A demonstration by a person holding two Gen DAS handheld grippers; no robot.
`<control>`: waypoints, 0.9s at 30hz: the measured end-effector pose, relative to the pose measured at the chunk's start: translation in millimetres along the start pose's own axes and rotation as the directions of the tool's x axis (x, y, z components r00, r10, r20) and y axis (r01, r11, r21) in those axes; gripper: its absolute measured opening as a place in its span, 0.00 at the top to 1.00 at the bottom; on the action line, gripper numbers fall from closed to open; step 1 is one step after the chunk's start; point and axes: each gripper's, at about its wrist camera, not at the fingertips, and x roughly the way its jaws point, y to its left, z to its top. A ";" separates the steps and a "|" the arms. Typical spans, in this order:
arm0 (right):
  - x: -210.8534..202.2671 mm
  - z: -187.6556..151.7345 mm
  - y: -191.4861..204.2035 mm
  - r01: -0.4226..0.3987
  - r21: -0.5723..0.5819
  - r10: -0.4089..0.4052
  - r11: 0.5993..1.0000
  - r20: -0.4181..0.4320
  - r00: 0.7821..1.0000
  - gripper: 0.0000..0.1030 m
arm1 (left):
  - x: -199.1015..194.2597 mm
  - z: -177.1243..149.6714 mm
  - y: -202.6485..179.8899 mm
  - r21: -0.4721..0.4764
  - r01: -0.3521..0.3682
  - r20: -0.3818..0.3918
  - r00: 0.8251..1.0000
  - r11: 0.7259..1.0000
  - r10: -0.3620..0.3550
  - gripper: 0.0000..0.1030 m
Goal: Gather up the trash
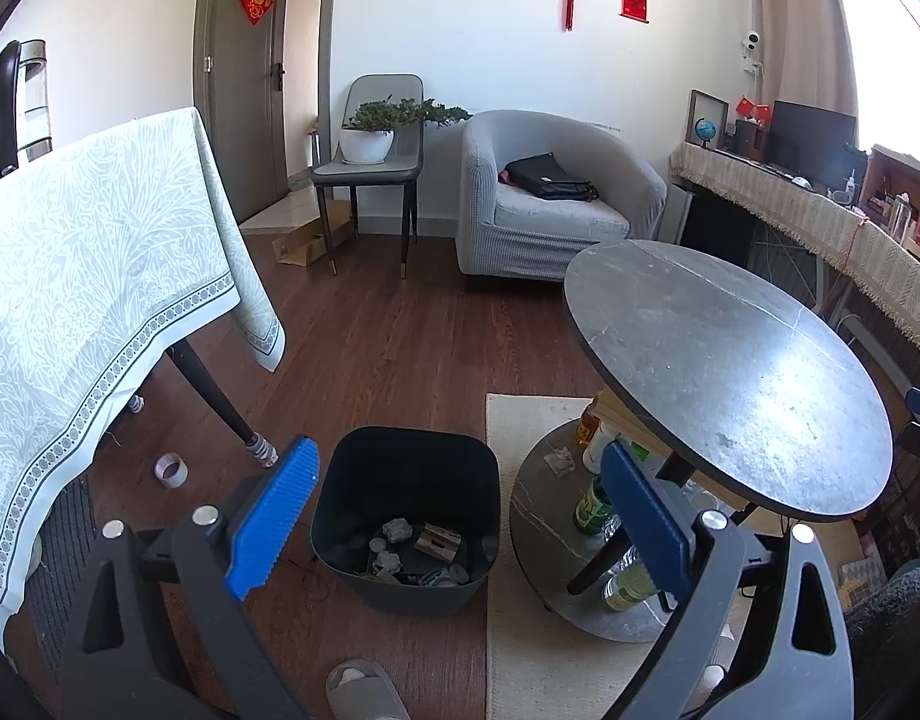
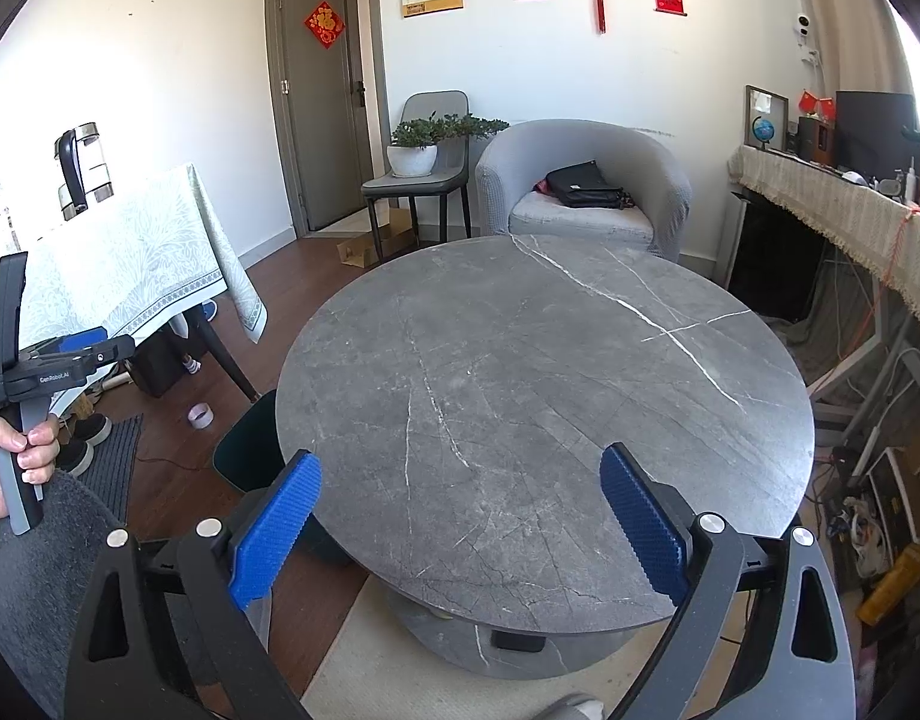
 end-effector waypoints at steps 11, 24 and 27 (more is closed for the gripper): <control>0.1 0.0 -0.3 0.000 0.000 0.000 1.000 -0.001 1.000 0.07 | 0.4 0.0 2.0 -0.001 0.002 0.000 1.000 1.000 -0.002 0.06; 0.0 0.2 -0.3 -0.001 0.001 0.001 1.000 -0.002 1.000 0.07 | 0.1 -0.2 0.4 0.001 0.002 0.000 1.000 1.000 -0.002 0.06; -0.1 0.2 0.0 0.000 0.000 0.000 1.000 -0.001 1.000 0.07 | 0.1 -0.2 0.2 0.002 0.001 0.000 1.000 1.000 -0.001 0.06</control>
